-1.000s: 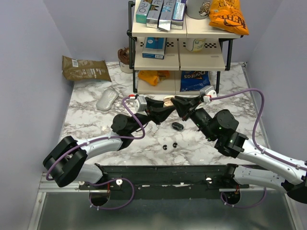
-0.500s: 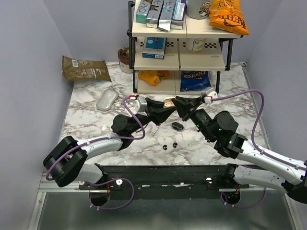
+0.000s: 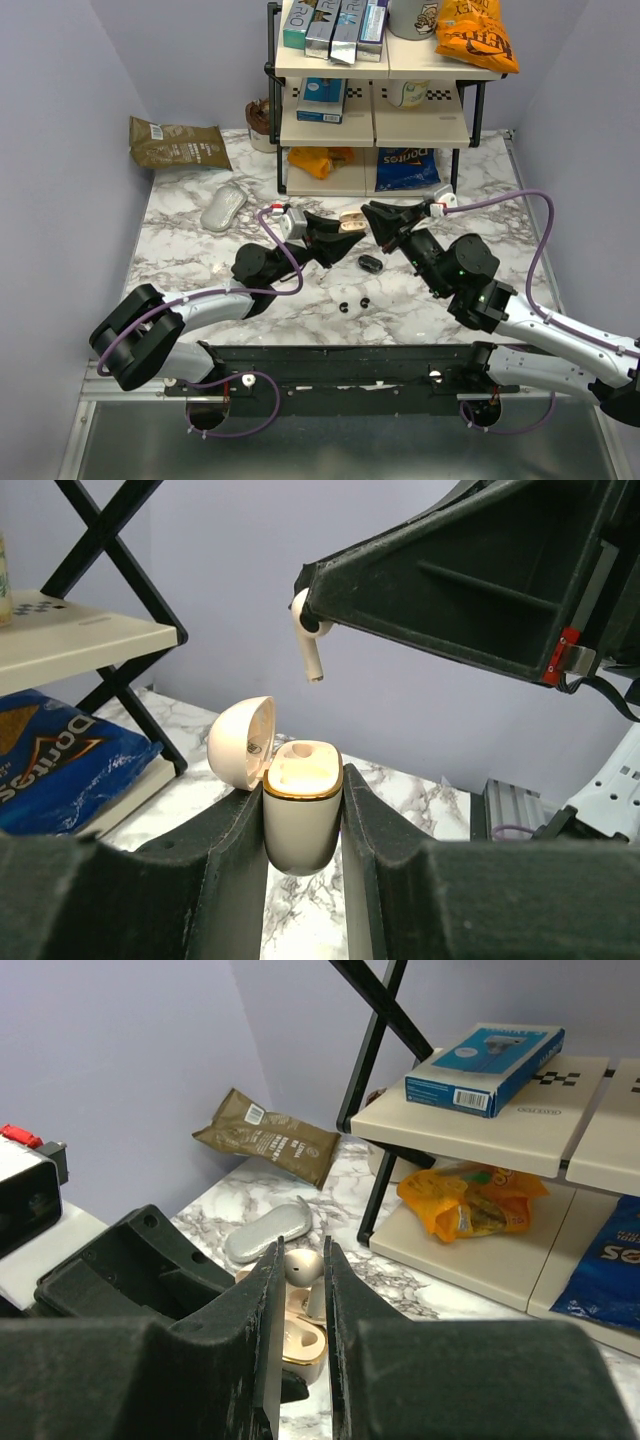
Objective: Insert the wireless bluetooth earbuds into the charging case
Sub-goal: Place the earbud in the charging case.
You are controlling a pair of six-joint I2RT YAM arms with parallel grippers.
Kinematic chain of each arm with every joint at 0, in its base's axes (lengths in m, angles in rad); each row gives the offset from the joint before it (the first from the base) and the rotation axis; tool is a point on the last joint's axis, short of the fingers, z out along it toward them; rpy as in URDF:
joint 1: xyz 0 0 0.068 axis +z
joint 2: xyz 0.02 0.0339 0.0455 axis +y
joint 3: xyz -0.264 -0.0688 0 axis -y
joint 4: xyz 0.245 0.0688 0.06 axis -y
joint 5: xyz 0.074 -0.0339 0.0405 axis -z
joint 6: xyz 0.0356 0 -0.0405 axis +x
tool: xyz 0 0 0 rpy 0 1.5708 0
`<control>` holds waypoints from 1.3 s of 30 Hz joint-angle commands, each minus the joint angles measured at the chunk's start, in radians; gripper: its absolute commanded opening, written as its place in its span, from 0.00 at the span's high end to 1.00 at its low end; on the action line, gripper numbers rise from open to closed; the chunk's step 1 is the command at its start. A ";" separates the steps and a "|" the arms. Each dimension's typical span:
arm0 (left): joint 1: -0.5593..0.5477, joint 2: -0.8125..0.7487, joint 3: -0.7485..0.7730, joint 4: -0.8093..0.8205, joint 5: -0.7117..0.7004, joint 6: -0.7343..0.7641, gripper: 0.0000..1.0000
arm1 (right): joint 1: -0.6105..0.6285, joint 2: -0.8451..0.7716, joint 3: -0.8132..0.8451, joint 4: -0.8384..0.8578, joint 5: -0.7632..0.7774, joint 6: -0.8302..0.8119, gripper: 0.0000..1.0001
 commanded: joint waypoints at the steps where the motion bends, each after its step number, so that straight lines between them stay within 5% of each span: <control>1: -0.002 -0.005 0.004 0.395 0.038 0.014 1.00 | -0.004 -0.020 -0.027 0.037 -0.006 0.017 0.99; 15: 0.039 -0.091 0.073 0.219 0.337 0.195 1.00 | -0.003 -0.139 -0.006 -0.057 -0.194 0.034 0.99; 39: 0.054 -0.066 0.115 0.139 0.195 0.122 1.00 | -0.003 -0.092 0.005 0.073 -0.188 0.035 0.99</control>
